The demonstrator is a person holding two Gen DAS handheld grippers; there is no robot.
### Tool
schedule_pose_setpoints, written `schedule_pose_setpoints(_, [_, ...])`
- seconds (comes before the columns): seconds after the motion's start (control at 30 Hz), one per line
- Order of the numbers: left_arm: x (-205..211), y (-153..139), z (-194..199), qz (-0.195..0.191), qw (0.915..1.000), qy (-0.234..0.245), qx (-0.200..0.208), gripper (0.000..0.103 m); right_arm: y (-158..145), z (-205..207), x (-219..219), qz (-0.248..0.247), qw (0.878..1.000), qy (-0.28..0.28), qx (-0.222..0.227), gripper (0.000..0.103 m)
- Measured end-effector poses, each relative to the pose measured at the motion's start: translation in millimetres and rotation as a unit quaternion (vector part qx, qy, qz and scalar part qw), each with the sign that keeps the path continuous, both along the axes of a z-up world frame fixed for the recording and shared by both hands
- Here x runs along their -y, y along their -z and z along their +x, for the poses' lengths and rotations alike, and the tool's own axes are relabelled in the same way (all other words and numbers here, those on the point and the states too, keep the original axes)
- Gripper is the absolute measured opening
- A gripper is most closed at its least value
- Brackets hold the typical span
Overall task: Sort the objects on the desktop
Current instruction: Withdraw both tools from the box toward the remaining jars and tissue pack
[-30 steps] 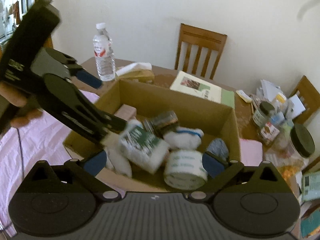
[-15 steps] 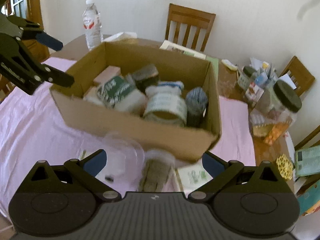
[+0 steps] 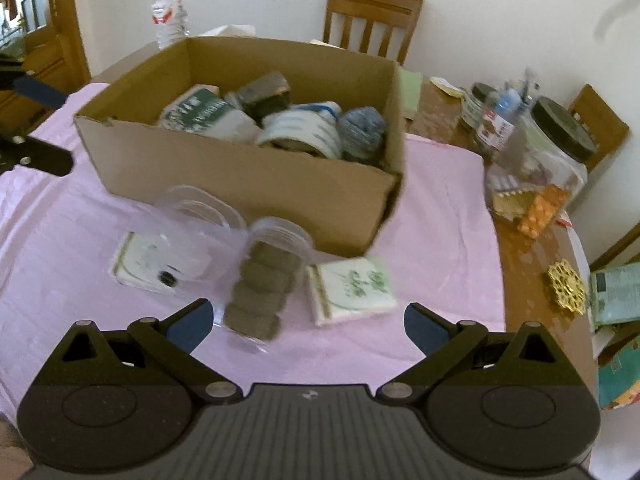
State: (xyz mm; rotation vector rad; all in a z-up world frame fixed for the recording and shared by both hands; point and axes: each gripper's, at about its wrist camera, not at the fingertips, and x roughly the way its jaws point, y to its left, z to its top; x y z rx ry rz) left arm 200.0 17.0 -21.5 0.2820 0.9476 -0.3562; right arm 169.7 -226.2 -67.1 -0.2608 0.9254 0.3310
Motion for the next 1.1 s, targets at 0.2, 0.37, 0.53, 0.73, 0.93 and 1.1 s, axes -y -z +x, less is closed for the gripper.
schedule_pose_setpoints(0.2, [10.3,4.3,-4.3,0.009,0.9996,-0.025,-0.01,0.097,12.6,13.9,26.9,-0.009,1.0,0.009,-0.007,0.103])
schedule_pose_setpoints(0.37, [19.2,6.6,-7.2,0.011,0.9988,-0.045,-0.015,0.097,28.7,31.7,41.2,-0.011,1.0,-0.001,-0.019,0.103])
schedule_pose_setpoints(0.53, [27.6,11.9,-11.8,0.018,0.9973,-0.066,-0.024,0.097,46.3,50.0,41.2,0.002,0.999,-0.027,-0.036,0.103])
schedule_pose_setpoints(0.73, [33.8,15.6,-16.9,0.025,0.9953,-0.088,-0.031,0.097,59.1,63.2,34.8,0.001,0.997,-0.058,-0.045,0.103])
schedule_pose_setpoints(0.93, [39.4,15.4,-21.3,0.024,0.9942,-0.101,-0.031,0.097,65.5,80.3,47.1,0.007,0.998,-0.037,-0.059,0.103])
schedule_pose_setpoints(1.1, [41.2,20.0,-23.3,0.014,0.9929,-0.112,-0.038,0.097,65.0,82.4,54.6,0.011,0.997,-0.037,-0.067,0.103])
